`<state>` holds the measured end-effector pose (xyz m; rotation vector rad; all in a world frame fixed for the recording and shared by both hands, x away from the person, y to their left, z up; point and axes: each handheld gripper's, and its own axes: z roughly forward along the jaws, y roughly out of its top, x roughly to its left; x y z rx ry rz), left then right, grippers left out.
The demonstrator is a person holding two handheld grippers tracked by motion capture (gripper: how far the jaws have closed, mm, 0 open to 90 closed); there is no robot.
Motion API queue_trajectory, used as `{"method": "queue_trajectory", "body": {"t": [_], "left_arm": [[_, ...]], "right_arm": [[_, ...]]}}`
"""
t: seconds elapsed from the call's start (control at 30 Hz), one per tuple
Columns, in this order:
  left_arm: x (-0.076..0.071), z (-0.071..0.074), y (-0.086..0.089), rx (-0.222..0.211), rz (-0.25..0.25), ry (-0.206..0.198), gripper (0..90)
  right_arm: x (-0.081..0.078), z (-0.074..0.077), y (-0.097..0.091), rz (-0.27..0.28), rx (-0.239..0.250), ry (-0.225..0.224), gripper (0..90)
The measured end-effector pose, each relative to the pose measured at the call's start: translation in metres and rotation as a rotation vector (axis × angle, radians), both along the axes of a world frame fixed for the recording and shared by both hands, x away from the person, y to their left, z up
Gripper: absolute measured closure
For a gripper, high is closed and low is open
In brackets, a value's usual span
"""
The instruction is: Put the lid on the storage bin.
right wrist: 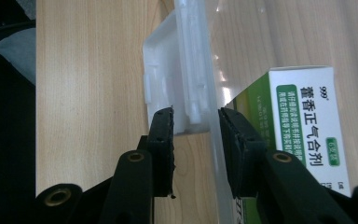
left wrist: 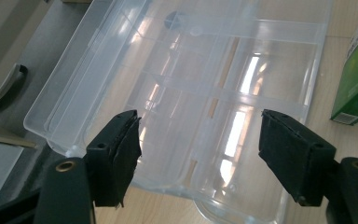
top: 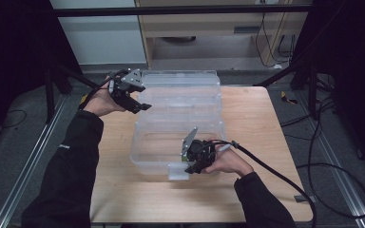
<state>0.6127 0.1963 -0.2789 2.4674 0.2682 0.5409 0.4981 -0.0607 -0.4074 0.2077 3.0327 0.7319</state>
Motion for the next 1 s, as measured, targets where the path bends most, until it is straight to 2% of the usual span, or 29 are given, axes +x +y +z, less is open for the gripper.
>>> {"method": "queue_trajectory", "body": {"t": [0.4, 0.53, 0.73, 1.0], "left_arm": [[0.014, -0.010, -0.011, 0.026, -0.028, 0.013, 29.6], [0.019, -0.011, -0.011, 0.018, -0.031, 0.019, 29.8], [0.021, -0.015, -0.017, 0.035, -0.050, 0.020, 30.3], [0.030, -0.020, -0.023, 0.048, -0.052, 0.023, 32.5]], "right_arm": [[0.000, 0.000, 0.000, 0.003, 0.002, -0.002, 66.7], [0.000, 0.000, 0.000, 0.002, 0.001, -0.002, 66.7], [0.000, 0.000, 0.000, 0.004, 0.001, -0.004, 66.7], [0.000, 0.000, 0.000, 0.007, 0.000, -0.005, 66.7]]}}
